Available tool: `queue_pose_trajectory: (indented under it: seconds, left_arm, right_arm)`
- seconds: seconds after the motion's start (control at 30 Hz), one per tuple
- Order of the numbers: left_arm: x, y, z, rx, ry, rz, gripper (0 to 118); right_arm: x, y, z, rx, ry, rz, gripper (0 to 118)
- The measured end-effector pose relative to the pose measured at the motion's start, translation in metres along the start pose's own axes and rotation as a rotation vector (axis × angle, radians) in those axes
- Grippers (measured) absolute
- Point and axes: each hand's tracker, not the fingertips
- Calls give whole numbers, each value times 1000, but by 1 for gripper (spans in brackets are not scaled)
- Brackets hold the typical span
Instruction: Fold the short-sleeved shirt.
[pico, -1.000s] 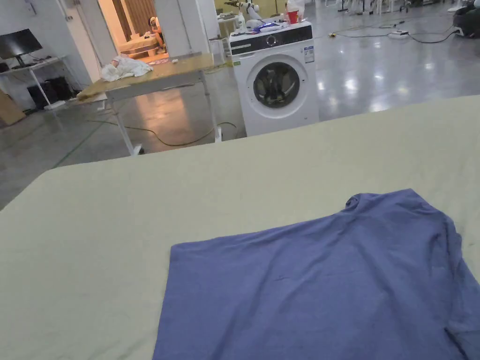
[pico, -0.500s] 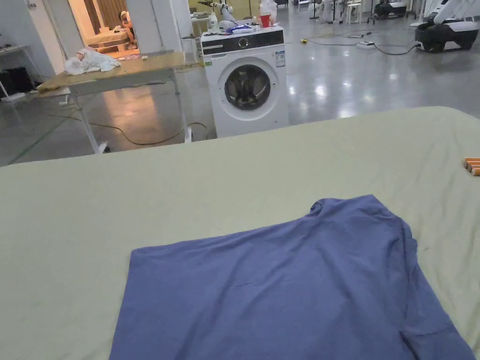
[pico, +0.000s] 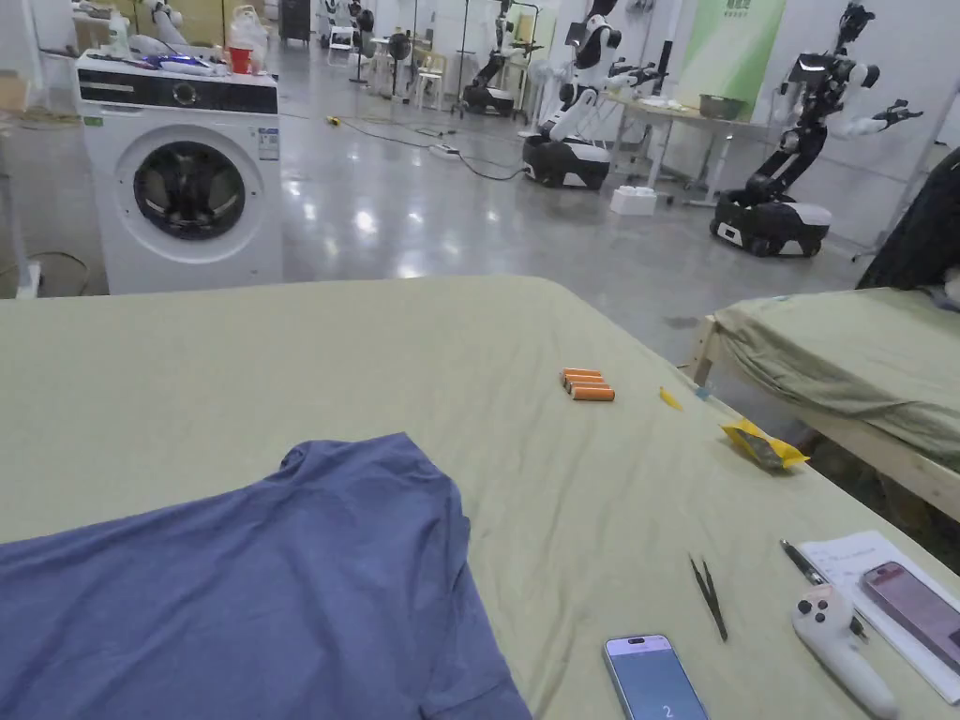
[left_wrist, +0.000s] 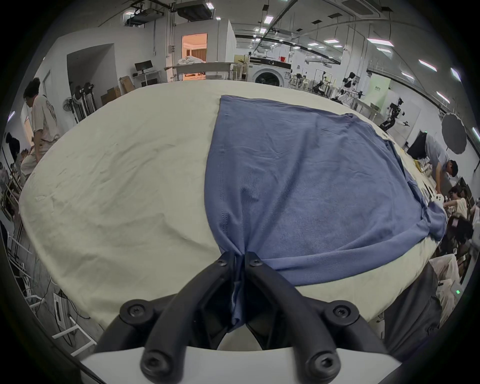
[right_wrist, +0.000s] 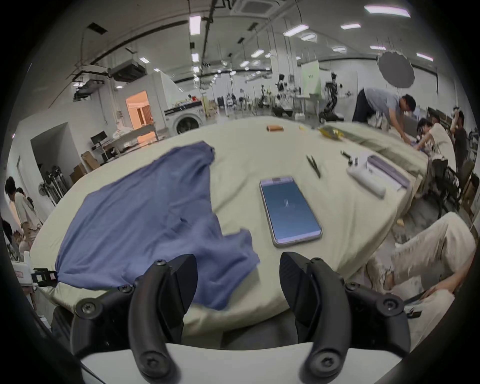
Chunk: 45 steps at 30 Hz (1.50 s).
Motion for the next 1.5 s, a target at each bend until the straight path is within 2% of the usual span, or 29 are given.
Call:
queue_pose_trajectory:
  seconds: [0.13,0.17,0.2,0.27,0.3,0.37,0.43,0.57,0.7,0.8,0.83,0.93,1.03,1.1,1.17,1.23,1.27,1.3,1.33,1.37,1.4,1.5]
  left_arm:
    - [-1,-1,2,2,-6,28,4]
    - [-1,-2,2,5,-6,32,4]
    - [-2,-4,2,10,-4,33,4]
    - [-1,-5,2,18,2,34,4]
    - [-1,-5,2,20,7,31,4]
    - [-1,-6,1,21,10,31,4]
    - [-2,-7,1,24,8,38,4]
    - [-1,-12,20,124,-17,12,4]
    - [-12,20,35,154,-57,79,4]
    - [-17,62,33,203,-76,86,4]
    - [-15,77,30,210,-74,70,4]
    - [-9,125,4,198,-64,-33,4]
    - [-12,169,-37,145,-86,-2,4]
    - [-15,192,-64,89,-85,22,4]
    - [-16,208,-92,23,-57,35,4]
    - [-21,216,-113,-28,-101,99,4]
    - [-25,216,-122,-21,-128,147,9]
    - [-28,217,-126,-10,-139,174,20]
    - [-30,217,-126,12,-126,186,51]
    - [-29,217,-124,35,-107,171,78]
    - [-29,215,-117,59,-79,143,94]
    - [-25,211,-79,202,-70,30,97]
  right_arm:
    - [1,-9,-23,-52,43,-86,69]
    - [0,-10,-27,-59,44,-100,65]
    - [-1,-10,-31,-69,49,-116,55]
    - [-6,-11,-35,-68,50,-111,15]
    - [-10,-12,-34,-63,48,-99,4]
    - [-17,-11,-33,-62,63,-56,1]
    - [-24,-8,-30,-63,27,18,1]
    - [-25,6,-11,49,63,-31,1]
    - [-30,44,-9,165,131,0,1]
    - [-44,92,-36,174,165,7,1]
    - [-51,110,-48,189,179,33,1]
    - [-78,159,-93,184,184,77,1]
    - [-102,199,-152,81,208,70,1]
    - [-113,210,-187,4,175,80,1]
    - [-123,213,-220,-67,119,138,1]
    - [-125,208,-241,-136,83,147,2]
    - [-125,205,-246,-128,76,148,6]
    - [-125,203,-247,-121,55,153,18]
    - [-119,199,-249,-111,48,147,51]
    - [-116,198,-246,-101,48,144,71]
    - [-112,198,-241,-86,62,144,79]
    - [-104,202,-208,29,116,194,79]
